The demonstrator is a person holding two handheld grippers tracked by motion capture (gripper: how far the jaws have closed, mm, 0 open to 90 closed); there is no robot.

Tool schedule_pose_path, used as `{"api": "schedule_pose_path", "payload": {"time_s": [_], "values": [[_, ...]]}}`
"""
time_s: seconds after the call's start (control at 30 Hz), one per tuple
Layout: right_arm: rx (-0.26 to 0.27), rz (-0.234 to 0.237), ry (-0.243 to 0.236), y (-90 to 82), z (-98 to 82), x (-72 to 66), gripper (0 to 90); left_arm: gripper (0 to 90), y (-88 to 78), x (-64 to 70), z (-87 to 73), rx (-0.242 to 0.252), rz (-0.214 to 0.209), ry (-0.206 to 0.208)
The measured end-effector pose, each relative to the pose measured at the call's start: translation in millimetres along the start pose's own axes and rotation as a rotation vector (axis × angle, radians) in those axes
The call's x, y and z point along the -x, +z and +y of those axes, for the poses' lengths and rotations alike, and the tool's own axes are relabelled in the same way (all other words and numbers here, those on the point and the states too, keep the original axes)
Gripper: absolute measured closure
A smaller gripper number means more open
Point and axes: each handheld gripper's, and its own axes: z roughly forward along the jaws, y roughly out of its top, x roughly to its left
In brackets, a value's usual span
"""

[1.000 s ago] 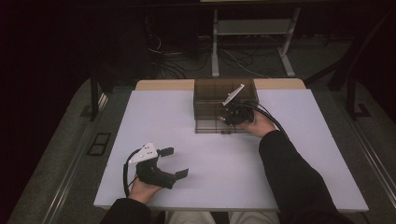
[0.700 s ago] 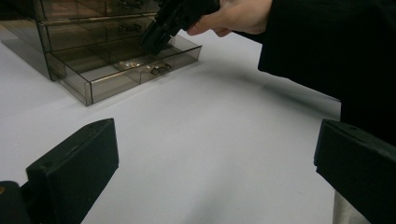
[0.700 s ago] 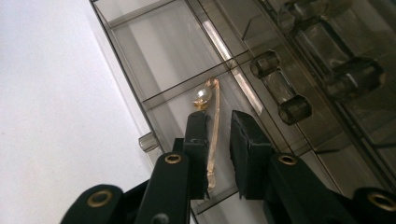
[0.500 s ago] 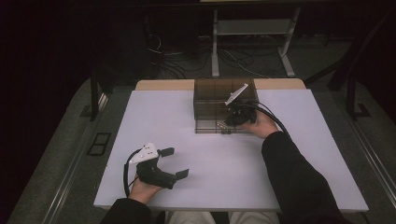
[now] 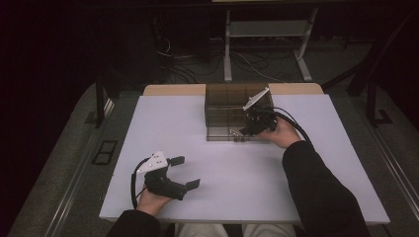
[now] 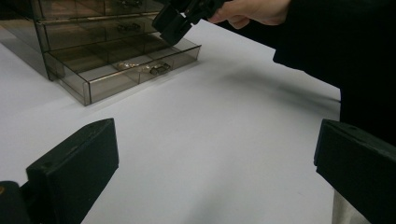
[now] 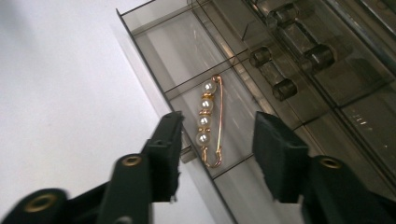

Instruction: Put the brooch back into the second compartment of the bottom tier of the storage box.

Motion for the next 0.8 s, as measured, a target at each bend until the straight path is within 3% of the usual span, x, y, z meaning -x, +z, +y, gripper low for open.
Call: {"api": "schedule_pose_path", "payload": {"time_s": [0.53,0.8], "values": [[0.051,0.04,0.103,-21.1,-14.8,-5.1,13.2,0.0,0.4,0.3,0.1,0.001,-0.004,-0.001],[0.093,0.049,0.133,-32.1,-27.8,-7.8,9.1,0.0,0.3,0.4,0.1,0.0,-0.003,0.001]]}}
